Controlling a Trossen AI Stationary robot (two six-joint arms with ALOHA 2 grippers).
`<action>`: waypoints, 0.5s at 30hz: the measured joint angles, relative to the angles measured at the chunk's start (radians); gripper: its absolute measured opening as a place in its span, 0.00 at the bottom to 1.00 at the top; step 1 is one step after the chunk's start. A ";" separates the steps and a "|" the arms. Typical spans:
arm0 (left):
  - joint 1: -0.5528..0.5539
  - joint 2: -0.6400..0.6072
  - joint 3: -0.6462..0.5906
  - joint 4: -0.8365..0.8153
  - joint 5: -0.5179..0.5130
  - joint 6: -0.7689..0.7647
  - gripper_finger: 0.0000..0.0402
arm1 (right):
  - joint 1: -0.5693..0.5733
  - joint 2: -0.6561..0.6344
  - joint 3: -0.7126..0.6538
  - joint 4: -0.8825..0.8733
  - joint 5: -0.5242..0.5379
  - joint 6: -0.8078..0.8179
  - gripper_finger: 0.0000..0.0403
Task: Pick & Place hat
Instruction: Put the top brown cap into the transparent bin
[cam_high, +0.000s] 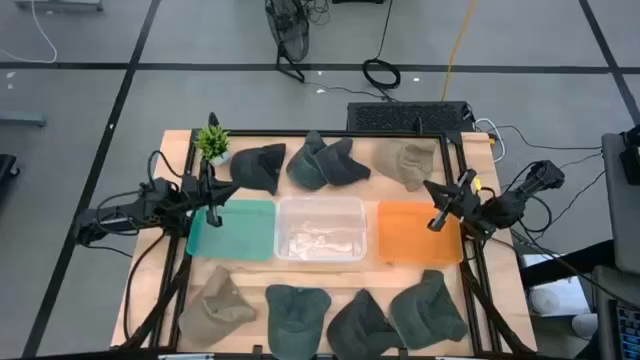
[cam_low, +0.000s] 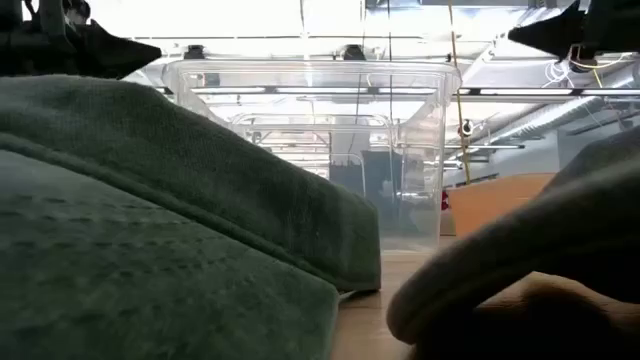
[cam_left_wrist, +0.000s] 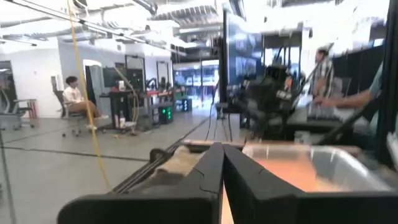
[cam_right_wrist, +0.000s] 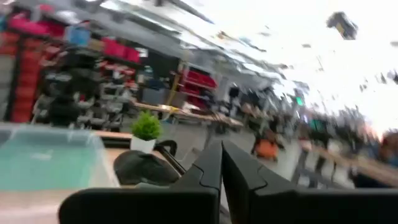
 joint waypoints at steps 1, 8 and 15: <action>0.000 0.000 0.000 0.016 0.000 -0.019 0.05 | 0.000 0.000 0.000 -0.009 0.033 0.014 0.00; 0.000 0.008 0.000 0.001 0.036 -0.117 0.05 | 0.000 0.016 0.000 -0.086 0.123 0.141 0.11; 0.000 0.105 0.002 0.071 0.076 -0.145 0.05 | 0.000 0.022 0.005 -0.081 0.124 0.236 0.25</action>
